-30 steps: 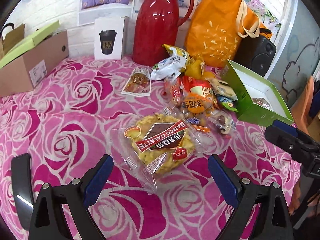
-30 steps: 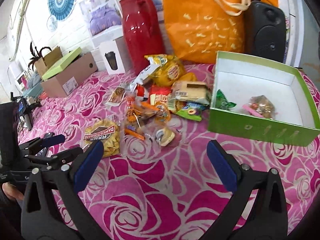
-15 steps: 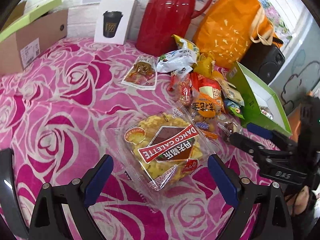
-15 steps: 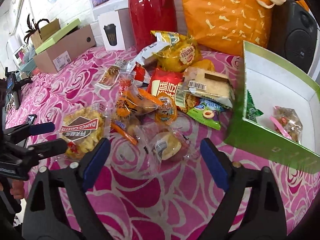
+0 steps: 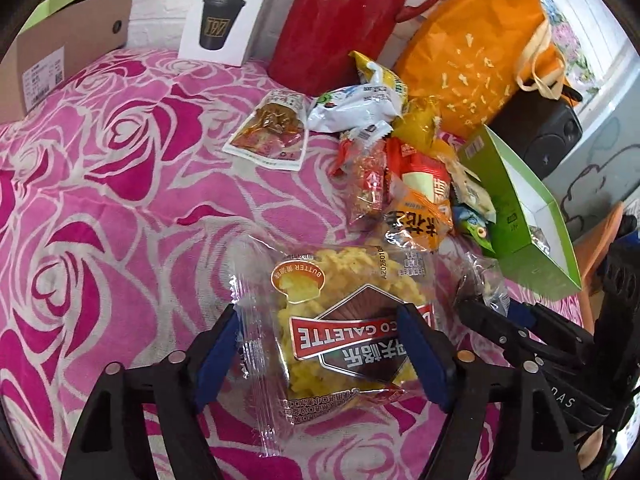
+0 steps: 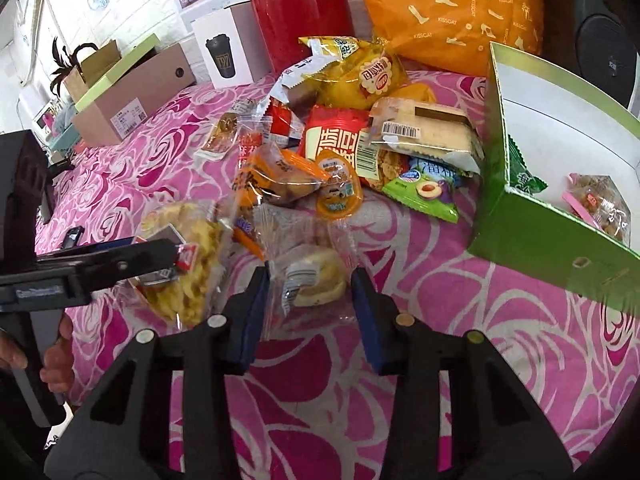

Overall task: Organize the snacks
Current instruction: 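Grasp the Danco Galette bag with the left tool while the right tool grasps the clear bun bag, then carry both bags into the green box and open both tools to release them, then move both tools back to the pile, right tool toward the orange-wrapped snack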

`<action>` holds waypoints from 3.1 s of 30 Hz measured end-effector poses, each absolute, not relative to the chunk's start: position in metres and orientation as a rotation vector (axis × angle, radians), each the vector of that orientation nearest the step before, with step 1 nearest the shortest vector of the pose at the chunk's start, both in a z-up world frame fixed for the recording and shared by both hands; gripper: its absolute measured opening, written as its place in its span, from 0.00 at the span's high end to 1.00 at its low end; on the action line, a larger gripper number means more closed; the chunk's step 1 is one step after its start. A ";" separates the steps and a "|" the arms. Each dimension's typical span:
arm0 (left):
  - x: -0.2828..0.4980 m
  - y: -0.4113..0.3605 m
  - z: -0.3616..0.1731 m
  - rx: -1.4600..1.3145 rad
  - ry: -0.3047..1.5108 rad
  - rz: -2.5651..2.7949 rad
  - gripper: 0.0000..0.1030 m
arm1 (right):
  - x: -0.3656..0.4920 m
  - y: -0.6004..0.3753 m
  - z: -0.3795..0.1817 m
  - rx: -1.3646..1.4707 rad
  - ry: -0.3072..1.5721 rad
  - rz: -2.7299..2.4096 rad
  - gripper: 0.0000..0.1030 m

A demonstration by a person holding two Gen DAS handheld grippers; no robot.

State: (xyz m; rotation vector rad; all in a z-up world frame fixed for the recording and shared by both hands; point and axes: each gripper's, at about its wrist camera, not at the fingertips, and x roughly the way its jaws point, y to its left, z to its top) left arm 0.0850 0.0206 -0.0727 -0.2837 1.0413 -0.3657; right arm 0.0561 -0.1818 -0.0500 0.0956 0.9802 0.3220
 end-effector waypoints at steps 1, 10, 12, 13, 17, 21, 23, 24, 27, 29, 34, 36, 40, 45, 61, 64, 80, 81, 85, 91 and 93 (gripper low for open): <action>0.083 0.020 -0.073 -0.291 1.034 -0.381 0.35 | 0.056 -0.181 -0.051 0.096 0.985 0.318 0.58; 0.066 0.018 -0.056 -0.281 0.985 -0.436 0.69 | 0.042 -0.185 -0.046 0.122 0.984 0.289 0.58; 0.062 0.016 -0.049 -0.272 0.973 -0.441 0.71 | 0.037 -0.187 -0.042 0.124 0.971 0.284 0.58; 0.060 0.015 -0.046 -0.268 0.966 -0.447 0.72 | 0.034 -0.188 -0.039 0.125 0.963 0.281 0.58; 0.051 0.011 -0.030 -0.267 0.933 -0.471 0.74 | 0.022 -0.196 -0.026 0.139 0.927 0.271 0.58; 0.044 0.000 -0.007 -0.258 0.891 -0.515 0.74 | 0.013 -0.208 -0.011 0.155 0.881 0.254 0.58; 0.044 -0.008 0.005 -0.248 0.871 -0.542 0.74 | 0.008 -0.219 0.000 0.169 0.845 0.235 0.58; 0.045 -0.014 0.012 -0.241 0.859 -0.558 0.74 | 0.006 -0.224 0.005 0.176 0.829 0.223 0.58; 0.050 -0.038 0.032 -0.211 0.821 -0.605 0.74 | 0.000 -0.248 0.020 0.187 0.778 0.154 0.58; 0.056 -0.053 0.042 -0.202 0.800 -0.634 0.74 | -0.003 -0.266 0.026 0.204 0.756 0.107 0.58; 0.078 -0.109 0.061 -0.153 0.772 -0.709 0.74 | -0.009 -0.314 0.034 0.244 0.730 -0.030 0.58; 0.088 -0.131 0.065 -0.138 0.767 -0.735 0.74 | -0.011 -0.335 0.034 0.266 0.721 -0.082 0.58; 0.108 -0.171 0.067 -0.105 0.763 -0.757 0.73 | -0.010 -0.365 0.032 0.301 0.713 -0.146 0.58; 0.133 -0.203 0.055 -0.070 0.790 -0.741 0.73 | 0.007 -0.393 0.022 0.320 0.717 -0.189 0.58; 0.155 -0.221 0.028 0.029 0.749 -0.609 0.04 | 0.044 -0.400 -0.010 0.285 0.751 -0.160 0.01; 0.154 -0.220 0.029 0.048 0.752 -0.602 0.04 | 0.045 -0.396 -0.010 0.263 0.761 -0.164 0.01; 0.114 -0.181 0.064 0.040 0.699 -0.585 0.04 | 0.023 -0.359 0.027 0.241 0.723 -0.133 0.01; 0.111 -0.175 0.066 0.038 0.698 -0.582 0.04 | 0.020 -0.354 0.029 0.239 0.720 -0.124 0.01; 0.097 -0.144 0.067 0.037 0.690 -0.557 0.04 | 0.004 -0.331 0.036 0.242 0.692 -0.047 0.01; 0.079 -0.084 0.039 0.067 0.733 -0.417 0.04 | -0.008 -0.289 0.026 0.227 0.712 0.055 0.01; 0.074 -0.060 0.026 0.041 0.762 -0.372 0.04 | -0.006 -0.273 0.018 0.214 0.734 0.090 0.01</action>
